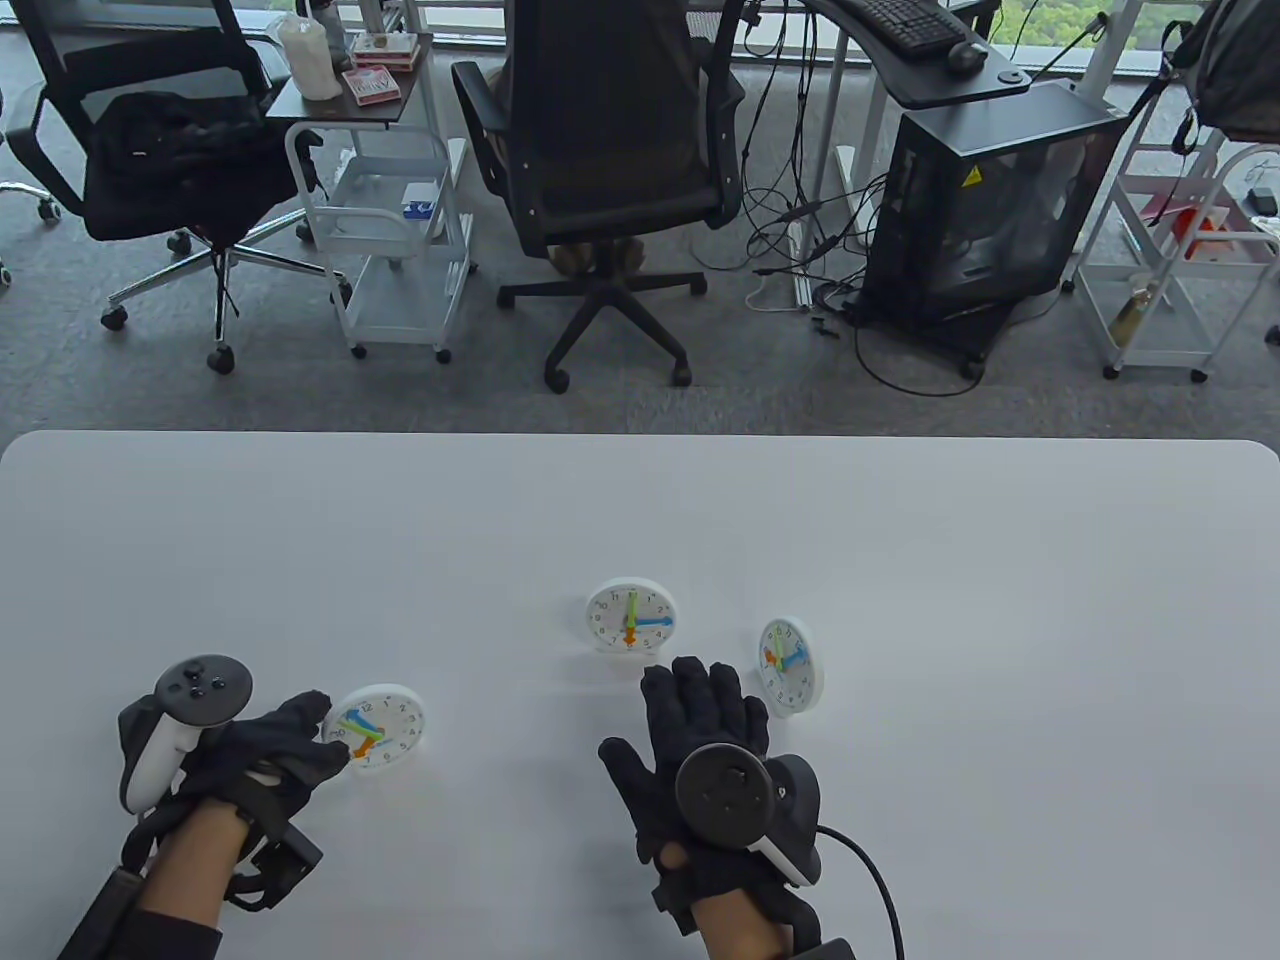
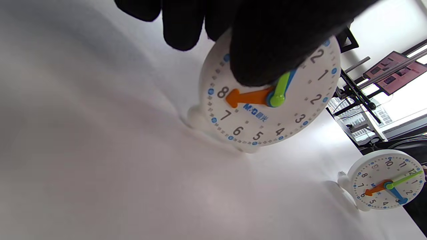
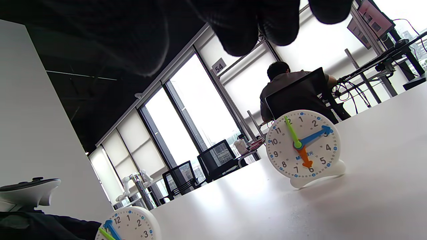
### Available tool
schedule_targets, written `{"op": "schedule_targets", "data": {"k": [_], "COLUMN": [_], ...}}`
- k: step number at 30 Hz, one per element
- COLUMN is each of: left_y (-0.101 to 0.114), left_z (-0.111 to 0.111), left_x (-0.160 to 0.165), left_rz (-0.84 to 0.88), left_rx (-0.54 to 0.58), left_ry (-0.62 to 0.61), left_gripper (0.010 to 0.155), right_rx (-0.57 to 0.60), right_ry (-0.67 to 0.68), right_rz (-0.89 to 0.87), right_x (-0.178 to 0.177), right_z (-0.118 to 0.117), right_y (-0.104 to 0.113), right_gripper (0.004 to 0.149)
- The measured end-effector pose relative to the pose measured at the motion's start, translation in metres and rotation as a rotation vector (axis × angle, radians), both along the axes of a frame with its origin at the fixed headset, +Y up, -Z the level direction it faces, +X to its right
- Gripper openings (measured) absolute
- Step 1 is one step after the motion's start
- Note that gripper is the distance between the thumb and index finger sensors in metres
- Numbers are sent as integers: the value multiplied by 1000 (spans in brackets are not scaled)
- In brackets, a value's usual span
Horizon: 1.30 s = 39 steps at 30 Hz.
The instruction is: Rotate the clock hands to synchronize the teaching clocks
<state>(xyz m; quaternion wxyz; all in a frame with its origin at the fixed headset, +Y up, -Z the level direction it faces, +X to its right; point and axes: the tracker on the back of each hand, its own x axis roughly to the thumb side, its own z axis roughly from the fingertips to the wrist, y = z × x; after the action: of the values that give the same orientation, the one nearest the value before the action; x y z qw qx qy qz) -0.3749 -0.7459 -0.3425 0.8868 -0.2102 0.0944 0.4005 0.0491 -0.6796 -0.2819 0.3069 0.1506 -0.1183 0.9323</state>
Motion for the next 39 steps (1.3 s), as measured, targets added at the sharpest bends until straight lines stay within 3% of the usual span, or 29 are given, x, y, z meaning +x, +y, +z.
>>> {"op": "schedule_targets", "data": {"k": [8,16,27,39], "left_y": [-9,-6,24,48], "left_z": [-5,-5,7,34], "left_x": [-4,0,31,79], "left_rz": [84,144,319,460], "left_rx": [22,71,306,433], "left_ry": [15,-1,-93,-232], "left_gripper": [51,49,50,51], "right_rx": [-2,-10,-13,-32], "right_ry": [7,11,21,73], "right_rz": [-2,-11,-36,-170], "right_x": [-2,-2,-3,-8], "right_z": [0,0,0,3], "right_y": [-1,-2,-2,-3], "right_gripper": [78,78,78,79]}}
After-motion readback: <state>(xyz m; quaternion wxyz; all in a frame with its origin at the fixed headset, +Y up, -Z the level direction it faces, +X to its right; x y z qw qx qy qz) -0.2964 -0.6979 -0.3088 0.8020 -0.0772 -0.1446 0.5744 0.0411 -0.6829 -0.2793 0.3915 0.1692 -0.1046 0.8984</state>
